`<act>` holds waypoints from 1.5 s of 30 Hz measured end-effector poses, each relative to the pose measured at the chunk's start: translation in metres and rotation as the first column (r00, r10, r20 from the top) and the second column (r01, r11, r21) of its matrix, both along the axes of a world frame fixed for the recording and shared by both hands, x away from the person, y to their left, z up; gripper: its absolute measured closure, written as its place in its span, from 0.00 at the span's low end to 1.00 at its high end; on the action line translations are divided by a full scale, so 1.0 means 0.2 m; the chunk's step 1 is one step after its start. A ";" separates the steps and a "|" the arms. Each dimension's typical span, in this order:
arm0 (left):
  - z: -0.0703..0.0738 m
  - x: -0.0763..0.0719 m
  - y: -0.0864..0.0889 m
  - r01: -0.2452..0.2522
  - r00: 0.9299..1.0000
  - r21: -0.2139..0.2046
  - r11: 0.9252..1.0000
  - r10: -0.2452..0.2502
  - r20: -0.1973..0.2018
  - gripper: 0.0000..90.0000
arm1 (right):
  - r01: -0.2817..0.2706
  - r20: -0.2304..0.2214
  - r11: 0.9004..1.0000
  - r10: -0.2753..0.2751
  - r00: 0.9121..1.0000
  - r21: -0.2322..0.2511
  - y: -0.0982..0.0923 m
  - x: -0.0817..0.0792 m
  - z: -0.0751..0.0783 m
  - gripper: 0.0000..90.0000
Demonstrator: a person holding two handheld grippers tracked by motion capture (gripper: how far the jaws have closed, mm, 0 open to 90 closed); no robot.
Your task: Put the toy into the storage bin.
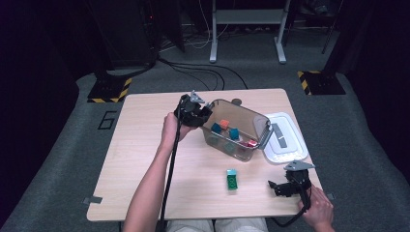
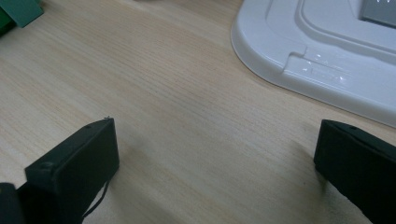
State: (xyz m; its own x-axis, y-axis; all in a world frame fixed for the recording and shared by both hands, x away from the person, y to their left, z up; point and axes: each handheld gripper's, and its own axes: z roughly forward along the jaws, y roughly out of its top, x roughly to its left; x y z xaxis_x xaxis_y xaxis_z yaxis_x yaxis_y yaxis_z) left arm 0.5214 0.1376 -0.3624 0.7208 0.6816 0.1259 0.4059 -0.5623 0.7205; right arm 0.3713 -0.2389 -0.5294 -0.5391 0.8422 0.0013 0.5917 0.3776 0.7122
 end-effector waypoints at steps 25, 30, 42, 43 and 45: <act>-0.11 0.10 -0.10 -0.033 0.995 0.017 0.999 0.034 -0.091 0.34 | -0.001 0.000 1.000 0.001 1.000 0.000 0.00 0.00 0.00 0.00; -0.07 0.05 -0.06 -0.054 0.996 -0.013 0.998 0.053 -0.071 0.22 | -0.001 0.000 1.000 0.001 1.000 0.000 0.00 0.00 0.00 0.00; -0.07 -0.14 -0.01 -0.022 0.999 -0.019 1.000 0.022 -0.027 0.16 | -0.001 0.000 1.000 0.001 1.000 0.000 0.00 0.00 0.00 0.00; -0.07 -0.15 0.00 -0.017 0.999 -0.018 1.000 0.017 -0.028 0.16 | 0.000 0.000 1.000 0.000 1.000 0.000 0.00 0.00 0.00 0.00; -0.08 -0.18 0.00 -0.014 1.000 -0.011 1.000 0.014 -0.023 0.16 | 0.002 -0.002 1.000 -0.002 1.000 0.001 0.00 0.00 0.00 0.00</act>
